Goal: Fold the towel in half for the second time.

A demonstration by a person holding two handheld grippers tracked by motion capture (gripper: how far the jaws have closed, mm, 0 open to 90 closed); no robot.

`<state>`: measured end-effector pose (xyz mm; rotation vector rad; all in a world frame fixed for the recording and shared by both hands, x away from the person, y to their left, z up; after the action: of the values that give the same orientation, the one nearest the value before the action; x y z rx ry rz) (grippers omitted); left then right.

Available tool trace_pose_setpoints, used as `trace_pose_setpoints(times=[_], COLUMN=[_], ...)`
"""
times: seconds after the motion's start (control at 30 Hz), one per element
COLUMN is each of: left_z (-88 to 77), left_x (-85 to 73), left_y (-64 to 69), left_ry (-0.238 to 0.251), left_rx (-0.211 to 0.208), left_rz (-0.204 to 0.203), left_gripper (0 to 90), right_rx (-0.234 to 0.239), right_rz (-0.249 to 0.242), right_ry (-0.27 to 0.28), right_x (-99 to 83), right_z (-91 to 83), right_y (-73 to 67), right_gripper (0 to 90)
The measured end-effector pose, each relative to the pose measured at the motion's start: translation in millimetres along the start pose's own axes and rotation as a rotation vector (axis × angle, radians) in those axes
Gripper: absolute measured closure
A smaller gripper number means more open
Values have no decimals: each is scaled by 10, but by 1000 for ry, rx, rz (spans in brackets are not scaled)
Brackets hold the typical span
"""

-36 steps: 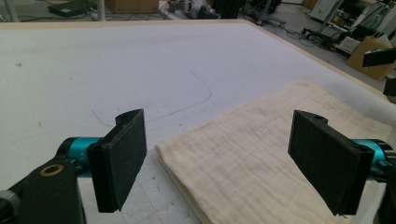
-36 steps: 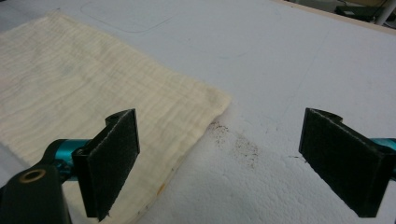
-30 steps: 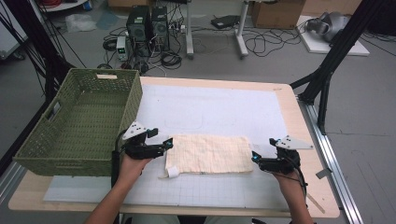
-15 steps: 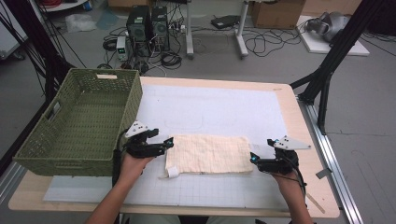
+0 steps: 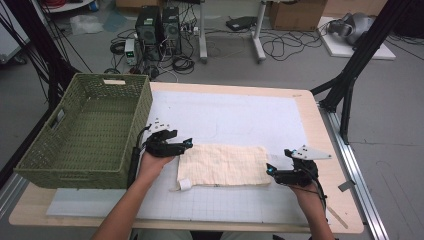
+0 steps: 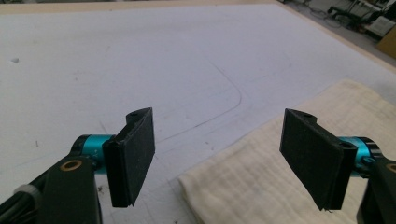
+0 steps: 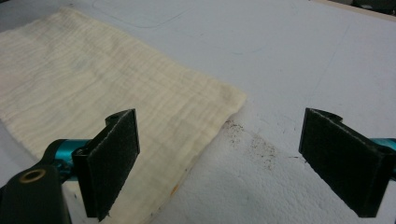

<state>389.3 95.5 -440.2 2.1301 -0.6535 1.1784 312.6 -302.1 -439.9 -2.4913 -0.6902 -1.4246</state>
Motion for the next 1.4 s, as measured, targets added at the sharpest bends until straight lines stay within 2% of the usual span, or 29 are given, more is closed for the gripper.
trace_pose_setpoints(times=[0.07,0.13,0.2,0.47,0.67,0.93,1.07,1.17,1.23,1.27,1.33,1.4], left_z=[54,101,138,197,214,221,199,165,134,120,103,101], left_x=[-5,-49,-92,-145,-167,-183,-181,-169,-160,-160,-179,-211], left_y=[-47,-102,-141,-202,-196,-88,-88,-99,-113,-122,-138,-138], left_ry=[-13,-42,-75,-119,-140,-178,-175,-148,-123,-116,-122,-134], left_rx=[12,19,49,113,101,63,55,43,25,18,5,-8], left_rz=[6,-17,-27,-23,-7,66,63,37,11,-3,-20,-19], left_gripper=[280,321,356,455,555,714,764,815,794,751,679,631], right_rx=[1,1,0,4,1,2,2,2,2,4,8,11], right_rz=[0,-1,-1,-3,-3,0,7,7,4,5,1,1], right_ry=[-7,-13,-13,-24,-34,-36,-37,-39,-40,-43,-44,-48], right_x=[-6,-14,-16,-24,-29,-40,-49,-53,-54,-56,-56,-58], right_z=[8,17,21,37,56,47,42,43,47,49,56,61], right_y=[3,5,6,1,2,3,7,8,8,5,2,-5], right_gripper=[117,117,117,117,117,117,117,117,117,117,117,117])
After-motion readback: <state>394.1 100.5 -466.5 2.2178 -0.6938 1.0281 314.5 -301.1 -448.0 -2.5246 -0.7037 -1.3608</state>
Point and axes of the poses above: each handheld gripper's, and its own axes: z roughly forward along the jaws, x roughly out of its top, y roughly to its right, the point moved 3 cm from there along z, roughly forward along the jaws, and after that the axes turned 8 degrees about -x, right-handed, at the moved point
